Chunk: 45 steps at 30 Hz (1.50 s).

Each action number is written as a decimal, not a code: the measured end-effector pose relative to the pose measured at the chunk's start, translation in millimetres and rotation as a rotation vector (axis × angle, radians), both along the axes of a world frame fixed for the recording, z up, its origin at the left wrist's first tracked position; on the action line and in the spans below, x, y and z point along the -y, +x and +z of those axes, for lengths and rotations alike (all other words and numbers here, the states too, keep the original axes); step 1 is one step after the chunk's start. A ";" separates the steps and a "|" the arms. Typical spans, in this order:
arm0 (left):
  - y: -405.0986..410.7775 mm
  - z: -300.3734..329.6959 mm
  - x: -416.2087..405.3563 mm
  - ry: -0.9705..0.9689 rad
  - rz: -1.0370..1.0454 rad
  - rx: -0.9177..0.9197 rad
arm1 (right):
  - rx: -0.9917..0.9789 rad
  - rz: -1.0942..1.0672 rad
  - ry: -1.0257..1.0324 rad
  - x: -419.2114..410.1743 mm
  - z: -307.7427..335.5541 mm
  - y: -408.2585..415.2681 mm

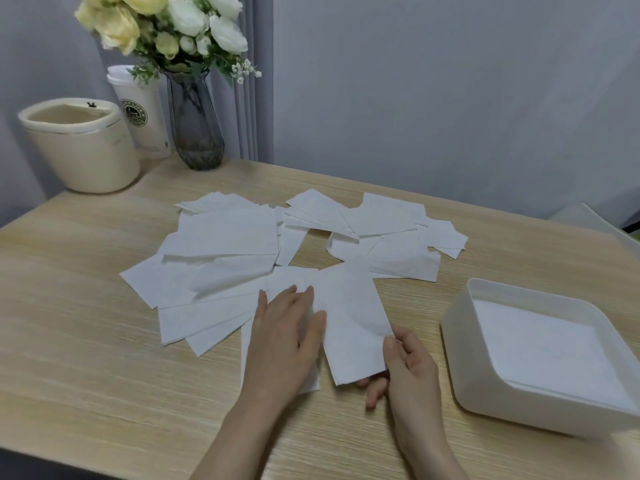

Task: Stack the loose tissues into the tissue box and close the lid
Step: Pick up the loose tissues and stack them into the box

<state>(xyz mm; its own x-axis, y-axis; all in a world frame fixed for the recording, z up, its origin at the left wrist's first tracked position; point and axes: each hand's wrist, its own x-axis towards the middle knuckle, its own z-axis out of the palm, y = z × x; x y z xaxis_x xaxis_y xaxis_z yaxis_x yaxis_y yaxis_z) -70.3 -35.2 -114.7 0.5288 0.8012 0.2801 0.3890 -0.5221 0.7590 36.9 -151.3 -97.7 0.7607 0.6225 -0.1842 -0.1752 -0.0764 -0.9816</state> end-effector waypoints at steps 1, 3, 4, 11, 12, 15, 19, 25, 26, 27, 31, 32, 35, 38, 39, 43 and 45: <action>0.7 0.4 1.3 -0.006 -0.009 -0.010 | -0.003 -0.005 0.014 0.0 0.3 -1.0; 1.7 3.0 3.3 -0.020 -0.001 0.002 | -0.011 -0.020 0.045 -0.7 -0.2 -2.9; 2.1 4.6 3.6 -0.041 0.005 0.021 | -0.014 -0.024 0.057 -0.8 -0.4 -3.5; 3.7 13.2 3.5 -0.554 0.029 0.346 | 0.003 0.073 0.069 1.3 -2.5 -5.1; 4.0 13.0 2.6 -0.625 0.046 0.401 | 0.012 0.099 0.064 1.7 -2.0 -5.7; 4.7 8.5 1.3 -0.725 0.070 0.471 | 0.018 0.152 0.078 2.2 -0.4 -6.8; 4.1 5.5 3.1 -0.784 0.042 0.525 | 0.027 0.180 0.071 1.9 -1.0 -7.7; 0.6 13.1 6.3 -0.690 -0.009 0.466 | 0.074 0.250 0.044 2.4 -1.2 -8.8; 0.2 13.9 6.1 -0.675 0.004 0.459 | 0.076 0.257 0.043 2.1 -1.0 -8.8; -0.6 13.5 4.8 -0.655 0.019 0.453 | 0.075 0.259 0.043 1.8 -0.8 -8.3; -13.3 14.6 -7.8 -0.571 0.108 0.459 | 0.057 0.249 0.026 -1.1 -0.7 -4.2; -18.4 15.0 -12.7 -0.557 0.125 0.469 | 0.050 0.236 0.021 -2.7 -0.7 -3.4; -32.4 15.9 -26.5 -0.530 0.183 0.465 | 0.043 0.207 -0.020 -10.1 -1.7 -1.9; -40.2 13.3 -32.9 -0.520 0.224 0.443 | 0.069 0.214 -0.071 -20.5 -2.4 -0.2; -41.3 12.0 -33.3 -0.516 0.229 0.438 | 0.062 0.216 -0.082 -24.7 -2.5 0.6; -39.7 8.8 -32.5 -0.496 0.245 0.410 | -0.030 0.233 -0.109 -41.1 3.4 1.1; -38.9 9.0 -32.5 -0.493 0.259 0.410 | -0.064 0.262 -0.148 -48.5 7.2 -0.1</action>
